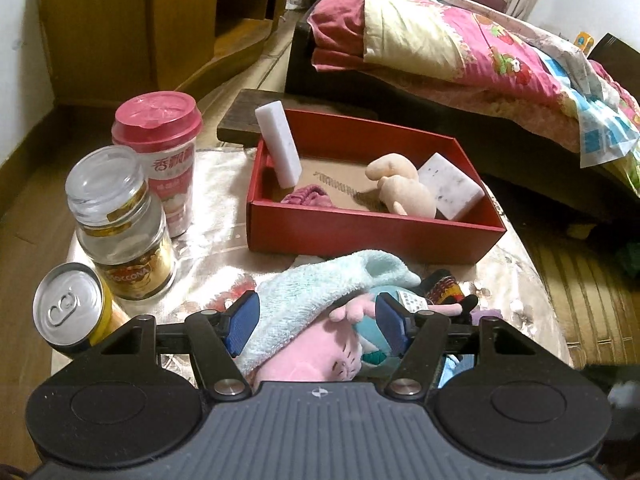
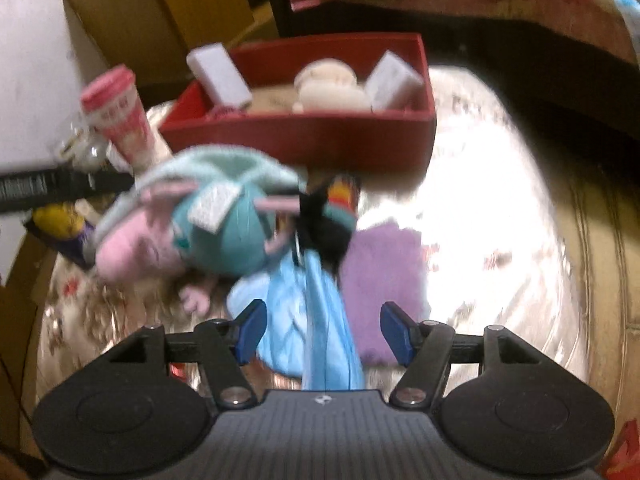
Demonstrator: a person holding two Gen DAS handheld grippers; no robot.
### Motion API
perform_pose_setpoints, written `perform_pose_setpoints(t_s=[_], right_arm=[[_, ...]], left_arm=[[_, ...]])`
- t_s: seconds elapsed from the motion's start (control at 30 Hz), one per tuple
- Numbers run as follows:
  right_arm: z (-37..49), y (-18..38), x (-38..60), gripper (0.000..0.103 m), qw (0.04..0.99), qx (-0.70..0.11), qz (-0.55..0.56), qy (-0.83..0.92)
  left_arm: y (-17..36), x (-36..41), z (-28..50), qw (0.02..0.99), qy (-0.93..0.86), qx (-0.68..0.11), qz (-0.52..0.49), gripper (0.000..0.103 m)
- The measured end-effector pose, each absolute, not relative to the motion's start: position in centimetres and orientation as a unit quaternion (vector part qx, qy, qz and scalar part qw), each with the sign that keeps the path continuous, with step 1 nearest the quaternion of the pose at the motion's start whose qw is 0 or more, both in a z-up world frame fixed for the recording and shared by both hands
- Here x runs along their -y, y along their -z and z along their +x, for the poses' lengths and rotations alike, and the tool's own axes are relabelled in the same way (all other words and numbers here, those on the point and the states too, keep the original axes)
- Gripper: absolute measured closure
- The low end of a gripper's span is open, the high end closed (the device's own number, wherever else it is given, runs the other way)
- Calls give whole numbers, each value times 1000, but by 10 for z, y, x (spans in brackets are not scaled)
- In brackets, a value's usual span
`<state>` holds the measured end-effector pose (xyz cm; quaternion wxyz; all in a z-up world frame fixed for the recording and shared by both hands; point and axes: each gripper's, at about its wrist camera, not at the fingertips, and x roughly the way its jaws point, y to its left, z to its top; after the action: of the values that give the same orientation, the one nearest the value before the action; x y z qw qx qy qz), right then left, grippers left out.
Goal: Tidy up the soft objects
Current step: 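Grasp the blue surgical mask with the right tool and lift it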
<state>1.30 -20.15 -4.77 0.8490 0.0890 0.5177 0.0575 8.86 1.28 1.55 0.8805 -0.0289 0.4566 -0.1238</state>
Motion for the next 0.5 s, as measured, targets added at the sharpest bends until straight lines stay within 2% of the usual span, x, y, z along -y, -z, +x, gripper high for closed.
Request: perform_pose_setpoints(t_s=[0.07, 0.13, 0.17, 0.2, 0.33, 0.5], right_arm=[[6, 55, 199, 68, 842, -529, 89, -61], [2, 62, 195, 83, 836, -538, 84, -65], [1, 66, 194, 96, 831, -546, 83, -67], [0, 69, 194, 103, 826, -553, 82, -70], [-4, 80, 200, 103, 813, -571, 86, -76], [-13, 66, 214, 103, 816, -555, 131, -95]], left_arm=[[-15, -14, 90, 879, 129, -459, -33, 38], [-15, -15, 89, 878, 129, -460, -35, 38], [-15, -15, 89, 877, 131, -461, -35, 38], [-16, -15, 88, 877, 131, -461, -35, 38], [-17, -16, 85, 875, 138, -463, -33, 38], [-13, -7, 79, 865, 162, -475, -25, 38]])
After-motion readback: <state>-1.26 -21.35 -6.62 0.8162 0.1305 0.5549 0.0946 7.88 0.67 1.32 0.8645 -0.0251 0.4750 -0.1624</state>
